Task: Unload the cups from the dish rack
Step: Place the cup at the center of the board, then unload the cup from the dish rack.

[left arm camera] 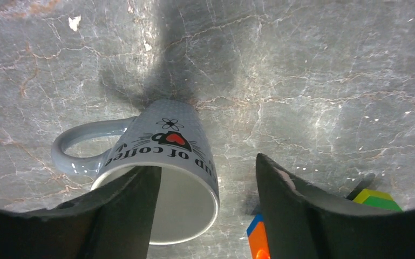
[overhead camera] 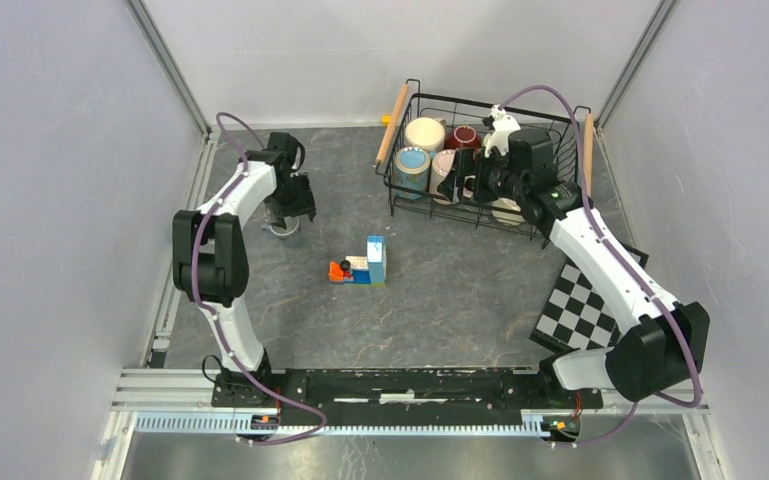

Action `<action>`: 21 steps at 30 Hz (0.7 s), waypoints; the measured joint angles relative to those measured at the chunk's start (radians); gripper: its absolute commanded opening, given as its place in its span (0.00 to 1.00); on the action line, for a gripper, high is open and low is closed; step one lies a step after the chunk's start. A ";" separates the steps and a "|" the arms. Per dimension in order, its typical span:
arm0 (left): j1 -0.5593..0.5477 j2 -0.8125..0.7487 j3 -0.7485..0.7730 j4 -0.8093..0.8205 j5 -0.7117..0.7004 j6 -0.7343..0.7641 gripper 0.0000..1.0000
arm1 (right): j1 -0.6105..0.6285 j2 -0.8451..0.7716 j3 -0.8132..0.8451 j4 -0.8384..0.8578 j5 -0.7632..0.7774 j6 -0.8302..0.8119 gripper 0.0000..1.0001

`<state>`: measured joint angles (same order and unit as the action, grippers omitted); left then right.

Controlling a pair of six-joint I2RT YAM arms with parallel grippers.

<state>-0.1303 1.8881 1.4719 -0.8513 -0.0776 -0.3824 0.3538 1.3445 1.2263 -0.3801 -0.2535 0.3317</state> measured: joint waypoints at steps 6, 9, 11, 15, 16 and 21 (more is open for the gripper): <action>-0.001 -0.017 0.052 -0.012 -0.004 0.016 1.00 | 0.001 0.027 0.041 -0.012 0.012 0.000 0.98; -0.006 -0.061 0.080 -0.014 -0.008 0.018 1.00 | 0.002 0.031 0.060 -0.022 0.025 -0.001 0.98; -0.014 -0.104 0.107 -0.016 -0.012 0.018 1.00 | 0.003 0.034 0.076 -0.031 0.039 -0.002 0.98; -0.058 -0.193 0.172 -0.016 -0.018 0.018 1.00 | 0.004 0.063 0.122 -0.054 0.083 -0.018 0.98; -0.076 -0.215 0.184 -0.015 -0.018 0.018 1.00 | 0.004 0.075 0.136 -0.058 0.094 -0.026 0.98; -0.177 -0.318 0.209 -0.018 -0.004 0.018 1.00 | 0.002 0.143 0.189 -0.062 0.134 -0.084 0.98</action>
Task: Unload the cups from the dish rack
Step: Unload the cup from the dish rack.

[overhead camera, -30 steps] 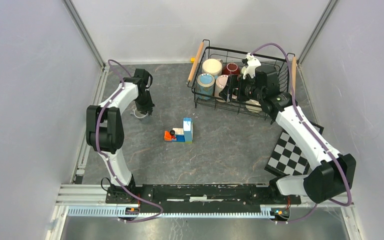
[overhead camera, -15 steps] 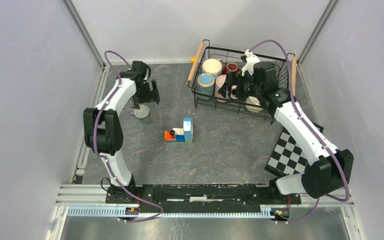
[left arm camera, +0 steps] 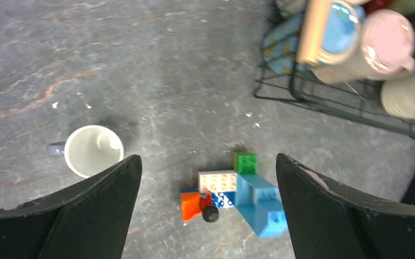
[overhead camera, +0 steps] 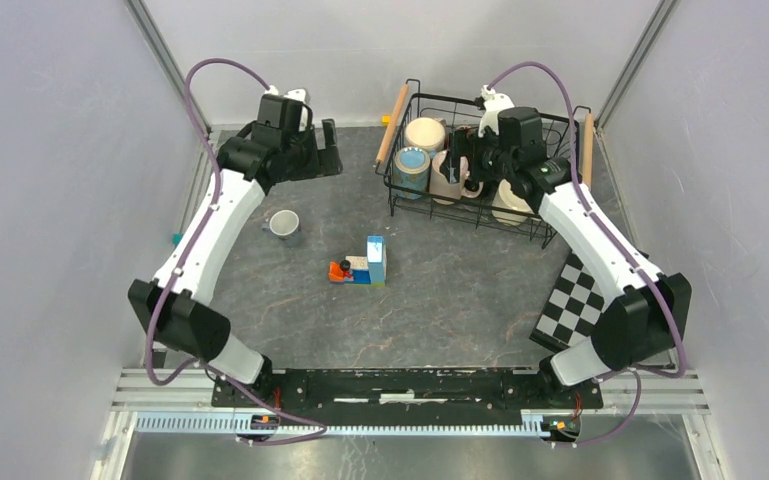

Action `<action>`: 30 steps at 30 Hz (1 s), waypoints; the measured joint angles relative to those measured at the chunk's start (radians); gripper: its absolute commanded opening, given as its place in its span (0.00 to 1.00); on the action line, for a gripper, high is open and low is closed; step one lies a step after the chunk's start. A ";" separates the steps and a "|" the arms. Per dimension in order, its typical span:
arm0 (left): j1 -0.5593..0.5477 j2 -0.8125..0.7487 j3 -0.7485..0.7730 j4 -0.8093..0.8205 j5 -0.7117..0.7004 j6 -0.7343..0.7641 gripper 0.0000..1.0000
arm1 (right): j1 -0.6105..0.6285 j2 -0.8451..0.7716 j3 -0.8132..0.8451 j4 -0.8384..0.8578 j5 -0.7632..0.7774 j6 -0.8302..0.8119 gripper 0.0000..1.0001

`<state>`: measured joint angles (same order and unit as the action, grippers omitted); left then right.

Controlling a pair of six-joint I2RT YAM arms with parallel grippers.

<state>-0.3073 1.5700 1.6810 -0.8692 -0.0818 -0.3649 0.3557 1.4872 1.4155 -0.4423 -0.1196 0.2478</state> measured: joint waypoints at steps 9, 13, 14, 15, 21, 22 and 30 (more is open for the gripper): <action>-0.147 -0.179 -0.071 -0.020 0.034 0.000 1.00 | -0.066 0.094 0.002 0.036 0.005 -0.082 0.98; -0.185 -0.249 -0.126 -0.020 0.044 0.000 1.00 | -0.092 0.153 0.002 0.045 -0.009 -0.108 0.98; -0.192 -0.262 -0.137 -0.019 0.049 0.000 1.00 | -0.098 0.171 0.002 0.045 -0.011 -0.113 0.98; -0.199 -0.277 -0.152 -0.016 0.058 0.000 1.00 | -0.104 0.188 0.002 0.045 -0.013 -0.116 0.98; -0.220 -0.322 -0.217 -0.013 0.093 0.000 1.00 | -0.129 0.258 0.002 0.056 -0.033 -0.127 0.98; -0.222 -0.324 -0.225 -0.011 0.094 -0.001 1.00 | -0.130 0.263 0.002 0.063 -0.037 -0.129 0.98; -0.223 -0.343 -0.248 -0.010 0.101 -0.001 1.00 | -0.145 0.309 0.002 0.124 -0.091 -0.142 0.98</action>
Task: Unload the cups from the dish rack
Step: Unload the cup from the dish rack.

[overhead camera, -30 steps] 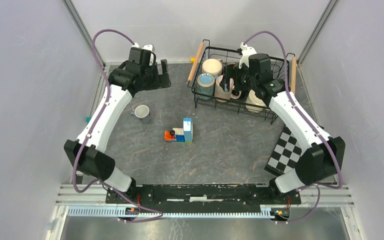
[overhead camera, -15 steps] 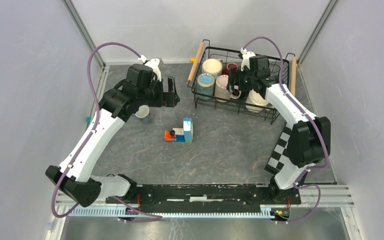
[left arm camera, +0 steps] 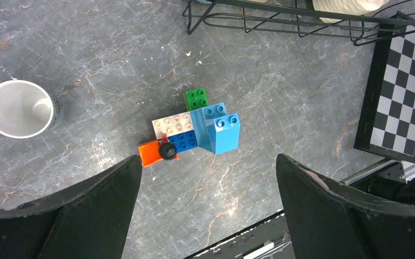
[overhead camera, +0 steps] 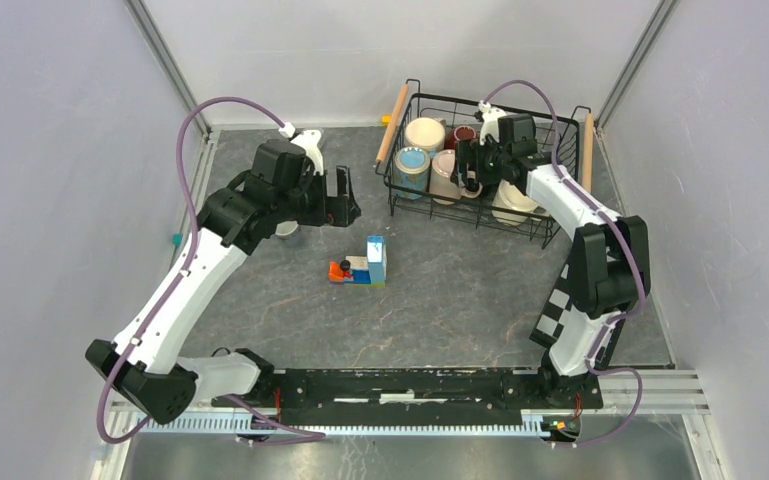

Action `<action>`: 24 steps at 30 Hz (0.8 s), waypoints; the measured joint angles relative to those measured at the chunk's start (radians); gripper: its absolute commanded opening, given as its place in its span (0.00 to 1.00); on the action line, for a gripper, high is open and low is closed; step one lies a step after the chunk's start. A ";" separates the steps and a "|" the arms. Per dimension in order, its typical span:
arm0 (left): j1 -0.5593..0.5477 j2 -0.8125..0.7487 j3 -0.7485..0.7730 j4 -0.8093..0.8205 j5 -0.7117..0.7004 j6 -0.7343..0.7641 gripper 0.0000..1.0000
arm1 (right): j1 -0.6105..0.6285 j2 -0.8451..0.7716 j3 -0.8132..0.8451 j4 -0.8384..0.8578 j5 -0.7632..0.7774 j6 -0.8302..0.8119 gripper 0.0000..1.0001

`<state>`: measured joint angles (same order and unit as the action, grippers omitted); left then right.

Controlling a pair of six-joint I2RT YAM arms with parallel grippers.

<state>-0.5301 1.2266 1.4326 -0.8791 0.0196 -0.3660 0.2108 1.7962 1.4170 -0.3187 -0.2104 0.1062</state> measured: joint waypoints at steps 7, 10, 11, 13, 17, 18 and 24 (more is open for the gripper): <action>-0.001 -0.016 0.000 -0.001 0.000 0.000 1.00 | -0.005 0.034 0.002 0.009 -0.061 0.001 0.98; -0.001 -0.016 0.000 -0.001 0.000 0.000 1.00 | -0.010 0.035 0.002 0.011 -0.081 0.001 0.98; -0.001 -0.016 0.000 -0.001 0.000 0.000 1.00 | -0.011 0.035 0.002 0.012 -0.087 0.001 0.98; -0.001 -0.016 0.000 -0.001 0.000 0.000 1.00 | -0.013 0.032 -0.006 0.022 -0.097 0.002 0.98; -0.001 -0.017 -0.004 0.000 0.000 0.000 1.00 | -0.013 0.007 -0.063 0.056 -0.108 0.001 0.95; -0.001 -0.017 -0.006 0.000 0.000 0.000 1.00 | -0.012 0.000 -0.076 0.058 -0.108 0.000 0.94; -0.001 -0.017 -0.014 -0.001 0.000 0.000 1.00 | 0.005 -0.035 -0.120 0.063 -0.099 -0.019 0.84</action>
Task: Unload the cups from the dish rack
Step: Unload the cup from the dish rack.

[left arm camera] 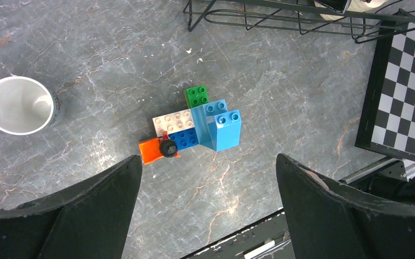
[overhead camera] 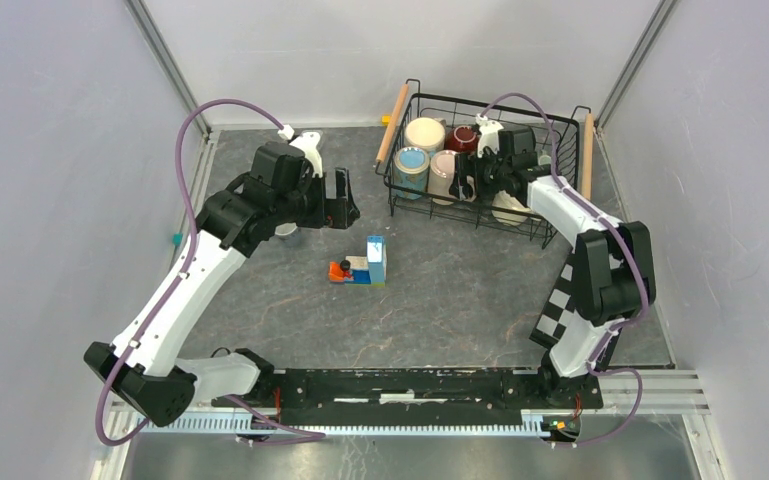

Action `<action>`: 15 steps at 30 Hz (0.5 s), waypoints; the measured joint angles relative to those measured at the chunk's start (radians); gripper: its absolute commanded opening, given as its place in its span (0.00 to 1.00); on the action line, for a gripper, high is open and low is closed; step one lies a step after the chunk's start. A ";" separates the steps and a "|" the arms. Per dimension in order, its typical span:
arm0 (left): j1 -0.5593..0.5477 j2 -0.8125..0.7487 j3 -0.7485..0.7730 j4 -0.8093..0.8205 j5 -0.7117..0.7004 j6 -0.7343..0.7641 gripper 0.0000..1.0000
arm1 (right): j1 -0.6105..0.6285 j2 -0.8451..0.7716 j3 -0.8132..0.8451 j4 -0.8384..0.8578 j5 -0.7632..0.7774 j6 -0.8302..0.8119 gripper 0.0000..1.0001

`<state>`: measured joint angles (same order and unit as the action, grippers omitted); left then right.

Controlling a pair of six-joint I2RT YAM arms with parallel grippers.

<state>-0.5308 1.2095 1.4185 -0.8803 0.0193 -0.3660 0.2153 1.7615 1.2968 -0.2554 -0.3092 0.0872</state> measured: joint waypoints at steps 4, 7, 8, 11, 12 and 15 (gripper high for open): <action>0.000 0.000 -0.001 0.000 0.000 0.000 1.00 | 0.016 -0.015 -0.005 0.000 0.027 -0.025 0.69; 0.000 0.000 -0.002 0.000 0.000 0.000 1.00 | 0.033 -0.016 -0.002 -0.003 0.055 -0.040 0.61; 0.000 0.000 -0.002 0.000 0.001 0.000 1.00 | 0.041 -0.014 0.007 -0.014 0.073 -0.051 0.61; 0.000 0.000 -0.002 0.000 0.001 0.000 1.00 | 0.069 0.002 0.045 -0.051 0.120 -0.082 0.61; 0.000 0.000 -0.002 0.000 0.001 0.000 1.00 | 0.080 0.012 0.062 -0.063 0.139 -0.093 0.61; 0.000 0.000 -0.002 0.000 0.001 0.000 1.00 | 0.108 0.043 0.111 -0.091 0.185 -0.118 0.61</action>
<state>-0.5308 1.2098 1.4162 -0.8803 0.0204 -0.3660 0.3233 1.8046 1.4075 -0.3462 -0.1238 -0.0307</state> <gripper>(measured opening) 0.996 0.614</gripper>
